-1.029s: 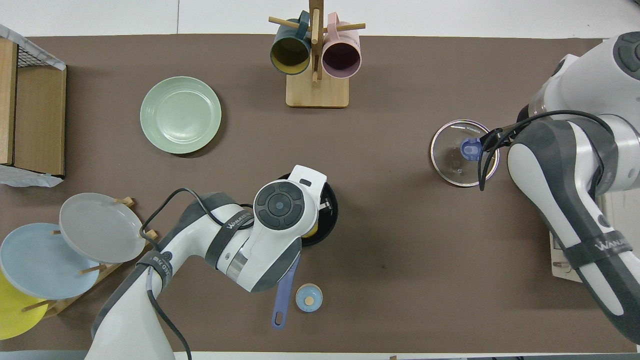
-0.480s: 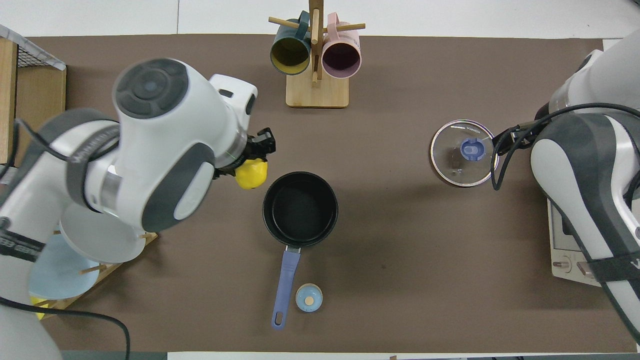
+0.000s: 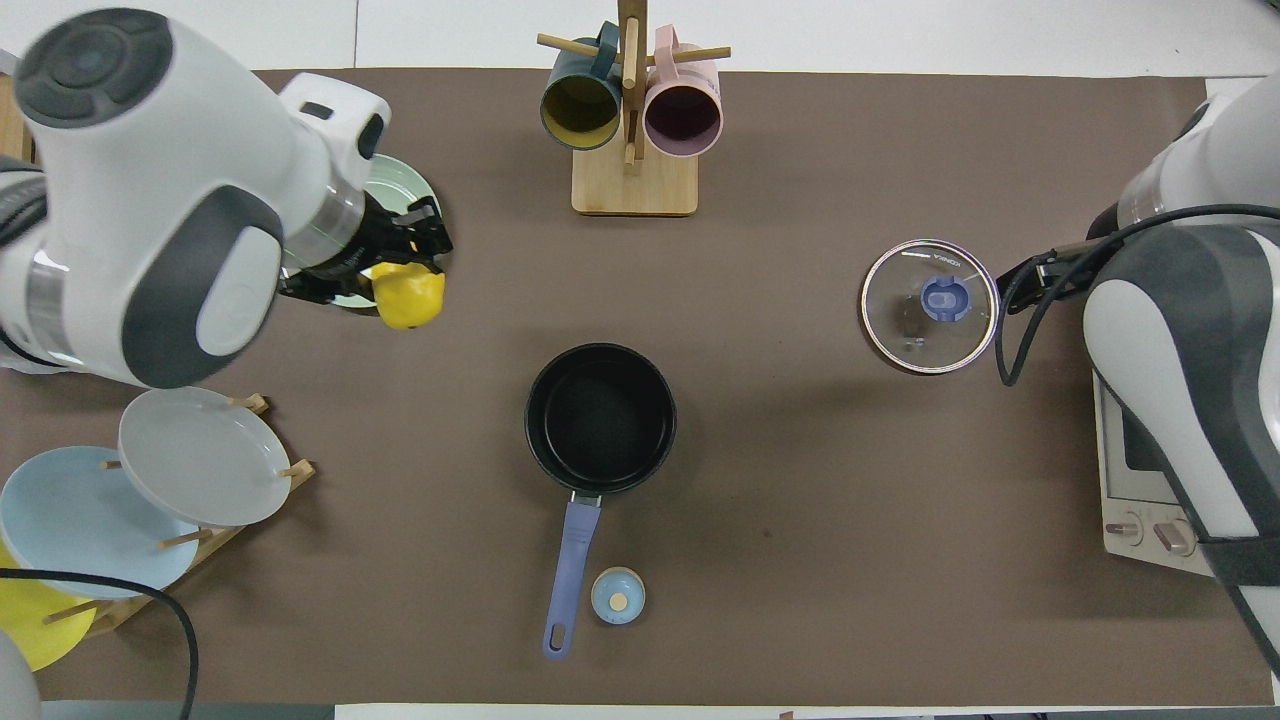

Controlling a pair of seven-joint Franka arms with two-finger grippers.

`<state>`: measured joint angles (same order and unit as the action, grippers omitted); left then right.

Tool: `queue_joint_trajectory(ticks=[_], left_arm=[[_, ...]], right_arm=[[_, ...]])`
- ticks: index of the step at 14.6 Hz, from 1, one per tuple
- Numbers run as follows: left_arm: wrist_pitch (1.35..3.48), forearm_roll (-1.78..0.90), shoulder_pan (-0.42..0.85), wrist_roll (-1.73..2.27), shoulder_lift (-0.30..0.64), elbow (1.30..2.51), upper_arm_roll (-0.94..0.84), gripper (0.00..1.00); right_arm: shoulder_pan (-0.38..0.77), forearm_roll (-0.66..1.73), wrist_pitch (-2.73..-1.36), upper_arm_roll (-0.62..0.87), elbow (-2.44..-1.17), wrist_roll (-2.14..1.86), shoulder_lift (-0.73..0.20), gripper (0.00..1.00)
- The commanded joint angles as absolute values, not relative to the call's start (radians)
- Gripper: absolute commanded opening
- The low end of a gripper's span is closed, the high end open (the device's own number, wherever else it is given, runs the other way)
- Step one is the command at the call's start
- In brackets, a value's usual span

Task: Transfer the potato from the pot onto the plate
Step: 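Lower the potato onto the green plate and open the left gripper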

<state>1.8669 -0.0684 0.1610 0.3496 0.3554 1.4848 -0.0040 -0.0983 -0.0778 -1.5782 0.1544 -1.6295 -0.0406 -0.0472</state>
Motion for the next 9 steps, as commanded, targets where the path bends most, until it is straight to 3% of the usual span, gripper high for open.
queue_joint_trajectory(ticks=[1, 3, 9], left_arm=[[1.968, -0.034, 0.144, 0.304, 0.466, 1.443, -0.015, 0.0], [2.064, -0.034, 0.156, 0.307, 0.517, 1.459, -0.015, 0.0], [2.213, 0.005, 0.166, 0.299, 0.514, 1.618, -0.015, 0.0]], right_arm=[[-0.095, -0.057, -1.484, 0.146, -1.574, 0.001, -0.028, 1.0], [-0.083, -0.058, -1.476, 0.105, -1.556, 0.008, -0.037, 1.0], [-0.028, -0.057, -1.471, 0.072, -1.552, 0.008, -0.035, 1.0]])
